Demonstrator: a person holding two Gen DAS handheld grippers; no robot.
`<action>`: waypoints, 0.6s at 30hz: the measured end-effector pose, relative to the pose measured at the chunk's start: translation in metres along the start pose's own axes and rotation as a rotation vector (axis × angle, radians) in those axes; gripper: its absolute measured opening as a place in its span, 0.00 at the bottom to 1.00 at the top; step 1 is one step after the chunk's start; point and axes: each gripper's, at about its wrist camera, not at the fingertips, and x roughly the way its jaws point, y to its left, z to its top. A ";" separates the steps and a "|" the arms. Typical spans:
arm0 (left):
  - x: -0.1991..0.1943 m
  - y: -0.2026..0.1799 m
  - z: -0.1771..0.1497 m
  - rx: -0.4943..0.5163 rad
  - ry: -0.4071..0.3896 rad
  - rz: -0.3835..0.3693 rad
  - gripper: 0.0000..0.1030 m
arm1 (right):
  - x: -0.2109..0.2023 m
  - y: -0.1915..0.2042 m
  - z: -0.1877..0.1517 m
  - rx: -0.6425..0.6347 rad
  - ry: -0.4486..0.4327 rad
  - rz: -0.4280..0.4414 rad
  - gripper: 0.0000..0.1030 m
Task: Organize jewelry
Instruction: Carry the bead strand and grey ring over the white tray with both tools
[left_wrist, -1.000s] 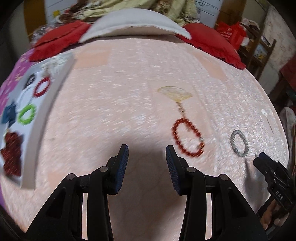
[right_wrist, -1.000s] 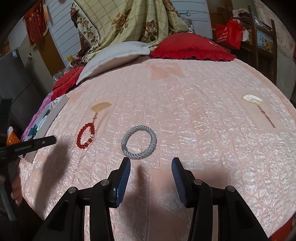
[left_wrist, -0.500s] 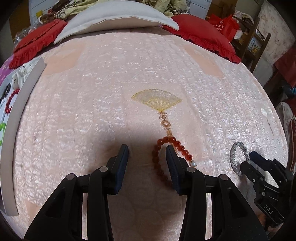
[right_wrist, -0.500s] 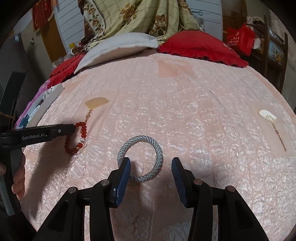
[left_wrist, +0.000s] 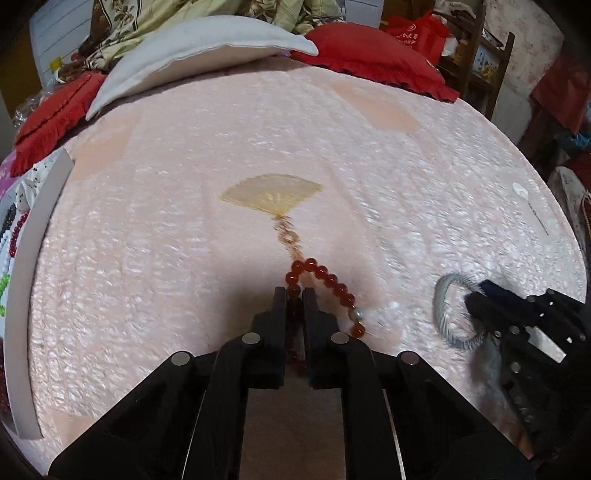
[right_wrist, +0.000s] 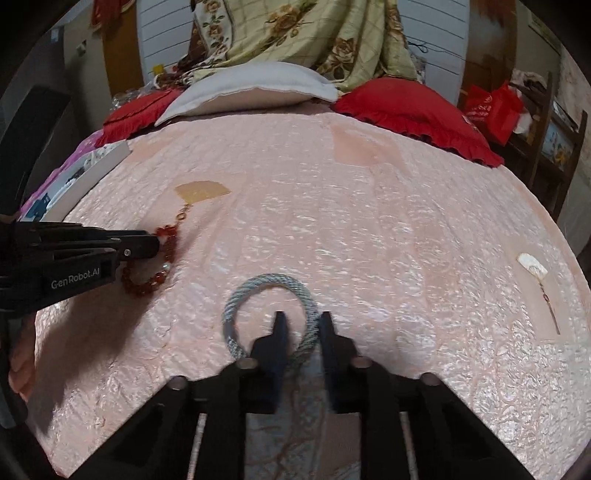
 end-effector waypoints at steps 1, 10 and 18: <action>-0.001 0.000 -0.001 -0.005 -0.001 0.001 0.06 | 0.000 0.002 0.000 -0.009 -0.001 -0.006 0.07; -0.058 -0.003 -0.021 -0.032 -0.091 0.018 0.06 | -0.028 -0.003 0.000 0.058 -0.052 0.071 0.07; -0.115 -0.001 -0.037 -0.028 -0.188 0.039 0.06 | -0.062 0.007 0.000 0.076 -0.098 0.107 0.07</action>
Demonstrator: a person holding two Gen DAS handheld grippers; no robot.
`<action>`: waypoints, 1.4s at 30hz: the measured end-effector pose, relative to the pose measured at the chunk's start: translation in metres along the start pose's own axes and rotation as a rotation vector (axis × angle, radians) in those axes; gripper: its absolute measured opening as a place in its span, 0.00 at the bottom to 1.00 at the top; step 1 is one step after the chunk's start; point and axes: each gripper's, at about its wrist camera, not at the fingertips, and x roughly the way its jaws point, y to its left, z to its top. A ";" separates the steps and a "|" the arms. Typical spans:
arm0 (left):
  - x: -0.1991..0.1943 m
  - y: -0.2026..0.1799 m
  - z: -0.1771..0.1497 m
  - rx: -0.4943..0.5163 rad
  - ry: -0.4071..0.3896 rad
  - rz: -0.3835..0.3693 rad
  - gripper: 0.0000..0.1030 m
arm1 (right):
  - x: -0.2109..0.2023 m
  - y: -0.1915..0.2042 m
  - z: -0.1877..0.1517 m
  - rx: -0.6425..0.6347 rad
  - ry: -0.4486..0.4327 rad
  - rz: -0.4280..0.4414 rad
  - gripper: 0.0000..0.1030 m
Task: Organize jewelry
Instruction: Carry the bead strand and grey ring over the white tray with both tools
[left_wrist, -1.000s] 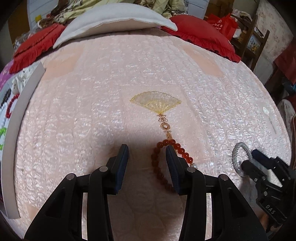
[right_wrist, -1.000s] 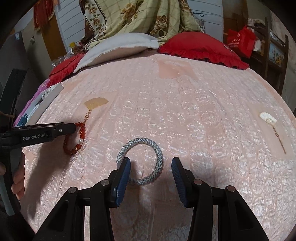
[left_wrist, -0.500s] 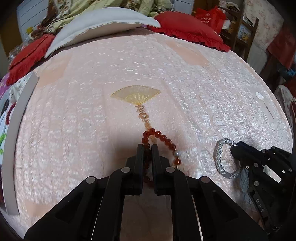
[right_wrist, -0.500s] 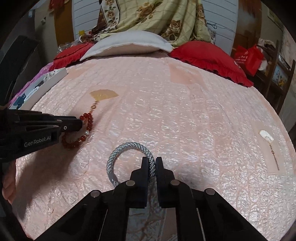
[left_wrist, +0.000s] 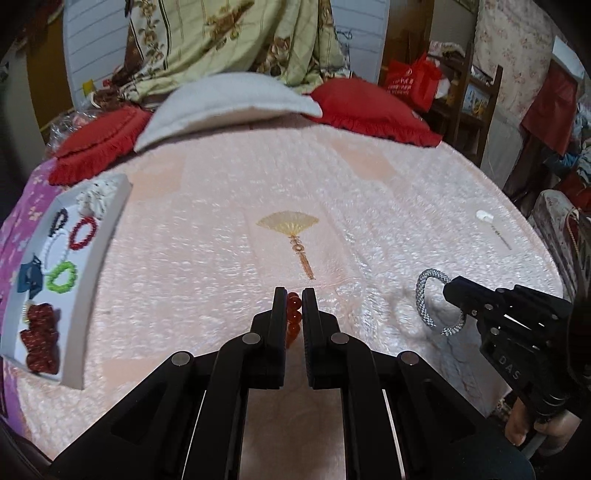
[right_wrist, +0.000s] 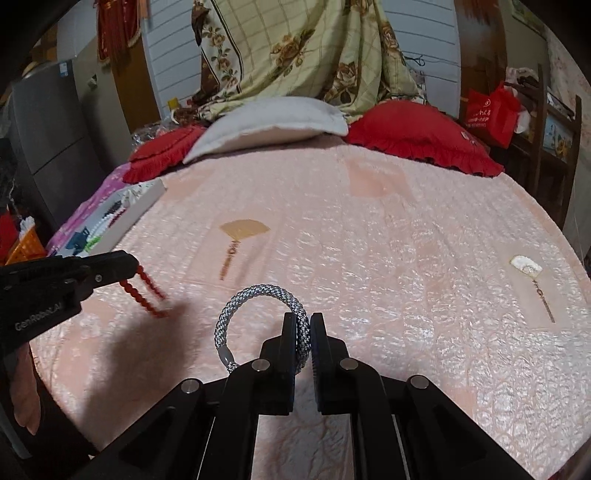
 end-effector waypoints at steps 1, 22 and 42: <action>-0.006 0.001 -0.001 0.000 -0.009 0.006 0.06 | -0.004 0.002 0.000 -0.002 -0.004 0.004 0.07; -0.089 0.051 -0.031 -0.057 -0.152 0.236 0.06 | -0.057 0.067 -0.004 -0.120 -0.061 0.027 0.07; -0.121 0.091 -0.049 -0.120 -0.208 0.320 0.06 | -0.073 0.126 -0.007 -0.257 -0.077 0.034 0.07</action>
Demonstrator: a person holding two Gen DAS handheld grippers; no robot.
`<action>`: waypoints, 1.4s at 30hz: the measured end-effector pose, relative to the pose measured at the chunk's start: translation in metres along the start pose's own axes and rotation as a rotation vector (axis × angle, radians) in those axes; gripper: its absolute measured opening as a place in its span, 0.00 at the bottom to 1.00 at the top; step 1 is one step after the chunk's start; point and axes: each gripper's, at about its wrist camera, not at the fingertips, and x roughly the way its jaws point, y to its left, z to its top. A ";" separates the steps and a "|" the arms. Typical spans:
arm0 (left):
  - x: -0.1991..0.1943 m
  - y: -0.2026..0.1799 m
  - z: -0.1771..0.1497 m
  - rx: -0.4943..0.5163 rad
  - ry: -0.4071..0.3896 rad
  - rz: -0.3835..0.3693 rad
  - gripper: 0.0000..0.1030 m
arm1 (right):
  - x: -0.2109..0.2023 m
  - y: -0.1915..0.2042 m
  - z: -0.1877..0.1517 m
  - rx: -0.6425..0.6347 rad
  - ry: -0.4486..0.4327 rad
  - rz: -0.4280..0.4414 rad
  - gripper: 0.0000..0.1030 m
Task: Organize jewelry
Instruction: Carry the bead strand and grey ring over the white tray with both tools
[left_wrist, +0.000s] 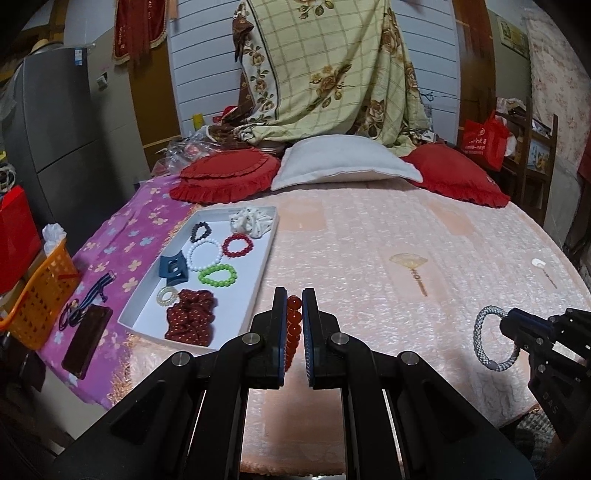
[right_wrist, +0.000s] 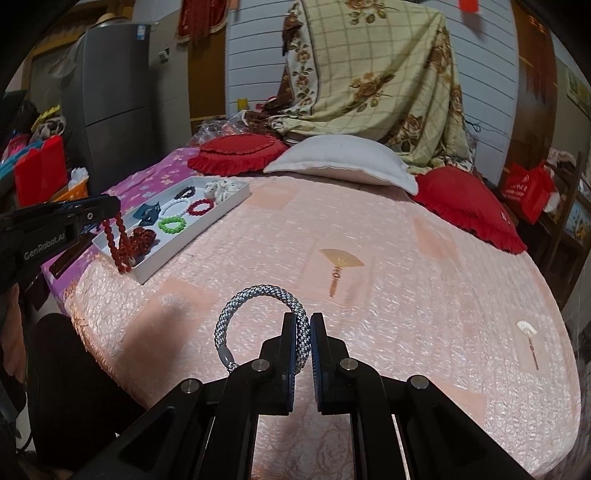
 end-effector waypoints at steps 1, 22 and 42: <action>0.002 0.004 -0.002 -0.006 0.004 0.005 0.06 | 0.001 0.003 0.000 -0.006 0.000 -0.002 0.07; 0.073 0.097 0.024 -0.153 0.091 -0.068 0.06 | 0.069 0.059 0.028 -0.064 0.111 0.108 0.07; 0.202 0.187 0.054 -0.399 0.211 -0.278 0.06 | 0.173 0.140 0.124 -0.157 0.116 0.190 0.07</action>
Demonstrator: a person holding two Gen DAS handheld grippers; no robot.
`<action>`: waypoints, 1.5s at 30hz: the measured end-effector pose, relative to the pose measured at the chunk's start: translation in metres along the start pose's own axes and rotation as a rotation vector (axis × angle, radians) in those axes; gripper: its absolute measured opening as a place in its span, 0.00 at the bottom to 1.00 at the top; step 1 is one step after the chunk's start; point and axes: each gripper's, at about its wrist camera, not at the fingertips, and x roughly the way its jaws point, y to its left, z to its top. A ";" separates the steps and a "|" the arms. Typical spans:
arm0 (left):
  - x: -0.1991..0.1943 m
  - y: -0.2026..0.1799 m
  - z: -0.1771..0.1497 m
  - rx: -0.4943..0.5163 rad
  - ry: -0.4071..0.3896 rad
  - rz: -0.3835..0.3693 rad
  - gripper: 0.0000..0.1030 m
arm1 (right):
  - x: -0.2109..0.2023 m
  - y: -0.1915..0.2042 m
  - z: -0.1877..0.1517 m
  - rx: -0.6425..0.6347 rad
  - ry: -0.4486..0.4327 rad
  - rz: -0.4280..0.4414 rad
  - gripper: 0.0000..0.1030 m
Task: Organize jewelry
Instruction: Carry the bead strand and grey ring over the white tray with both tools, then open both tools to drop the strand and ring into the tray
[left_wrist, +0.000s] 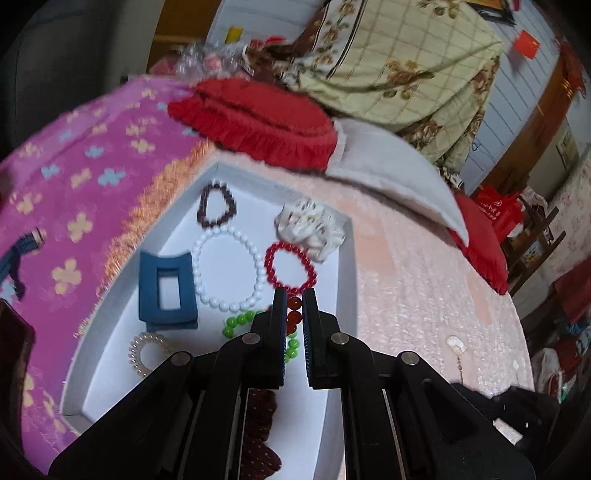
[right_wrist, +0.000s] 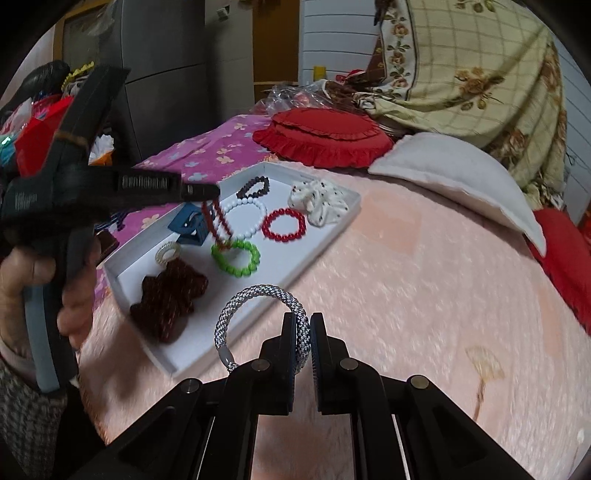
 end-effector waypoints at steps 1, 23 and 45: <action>0.004 0.002 -0.001 -0.005 0.020 -0.016 0.06 | 0.004 0.000 0.004 -0.005 0.001 -0.001 0.07; 0.016 -0.012 -0.058 0.066 0.312 -0.147 0.06 | 0.118 0.010 0.072 -0.009 0.128 0.047 0.07; -0.007 -0.011 -0.052 0.111 0.215 -0.130 0.06 | 0.117 0.008 0.078 0.050 0.118 0.015 0.40</action>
